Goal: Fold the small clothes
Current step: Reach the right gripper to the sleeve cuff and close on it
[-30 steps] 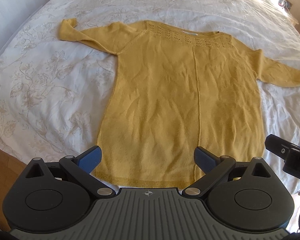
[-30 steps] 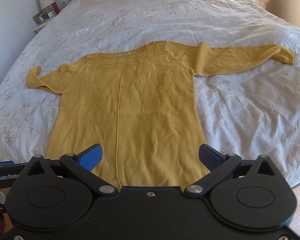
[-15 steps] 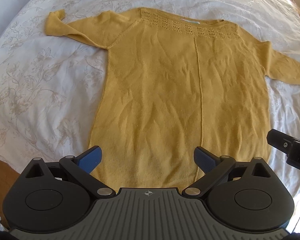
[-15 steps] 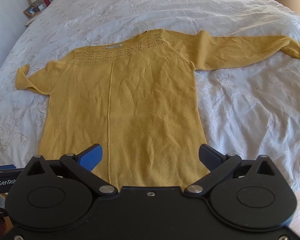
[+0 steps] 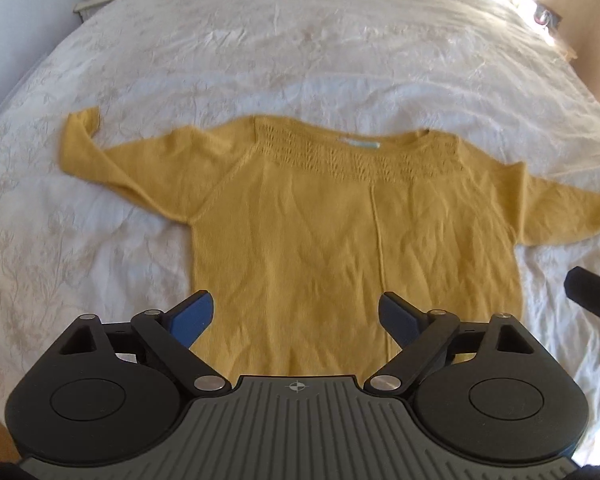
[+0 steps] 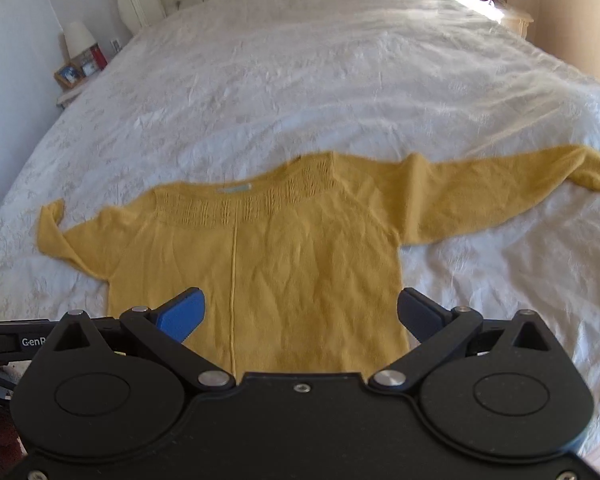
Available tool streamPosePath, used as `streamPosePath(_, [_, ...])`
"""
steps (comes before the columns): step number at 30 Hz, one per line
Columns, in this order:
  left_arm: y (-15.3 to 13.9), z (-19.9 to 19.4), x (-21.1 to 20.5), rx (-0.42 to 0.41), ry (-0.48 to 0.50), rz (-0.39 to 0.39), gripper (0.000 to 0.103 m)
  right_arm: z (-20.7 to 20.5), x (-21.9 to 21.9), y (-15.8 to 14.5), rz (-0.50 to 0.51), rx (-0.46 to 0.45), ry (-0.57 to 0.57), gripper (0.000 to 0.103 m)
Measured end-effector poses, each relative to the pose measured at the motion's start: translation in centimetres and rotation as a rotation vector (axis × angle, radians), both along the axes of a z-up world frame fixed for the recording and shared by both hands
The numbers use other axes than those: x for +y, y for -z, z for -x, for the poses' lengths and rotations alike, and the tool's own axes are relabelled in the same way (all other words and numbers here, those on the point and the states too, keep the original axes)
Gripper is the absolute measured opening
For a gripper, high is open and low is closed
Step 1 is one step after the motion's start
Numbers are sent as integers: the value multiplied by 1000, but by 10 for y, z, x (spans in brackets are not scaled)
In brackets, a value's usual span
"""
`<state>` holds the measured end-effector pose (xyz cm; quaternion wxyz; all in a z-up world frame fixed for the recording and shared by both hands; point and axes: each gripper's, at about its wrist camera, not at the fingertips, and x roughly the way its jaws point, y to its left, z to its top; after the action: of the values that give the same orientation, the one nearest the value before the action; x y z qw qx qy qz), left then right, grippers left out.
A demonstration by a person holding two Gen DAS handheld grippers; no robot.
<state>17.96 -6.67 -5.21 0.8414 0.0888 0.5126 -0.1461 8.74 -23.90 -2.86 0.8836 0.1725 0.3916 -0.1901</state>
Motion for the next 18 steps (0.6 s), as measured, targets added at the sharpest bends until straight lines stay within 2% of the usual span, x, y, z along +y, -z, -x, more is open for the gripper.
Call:
streamPosePath(3, [-15,-8,-7,-78,12,77,90,8,-14,-18,94,-158,81,102])
streamPosePath(6, [-24,-13,-14,-145,25,145,91,13,-30,-17,174,-251,116,102])
streamPosePath(9, [-23,-13,-23,-164,63,195,91,2,-51,-5,200,-119,88,102])
streamPosePath(14, [-12,-12,-36,-58,9,167,90,4,-104,22,151,-10,44,101])
streamPosePath(16, [-7,-8,-43,-23,-23,130,90,4,-127,33,145,47,31,92])
streamPosePath(17, [-5,-3,-45,-8,-42,127,89,6,-143,40,145,90,17,81])
streamPosePath(18, [-3,1,-46,5,-63,128,88,7,-157,47,149,129,8,77])
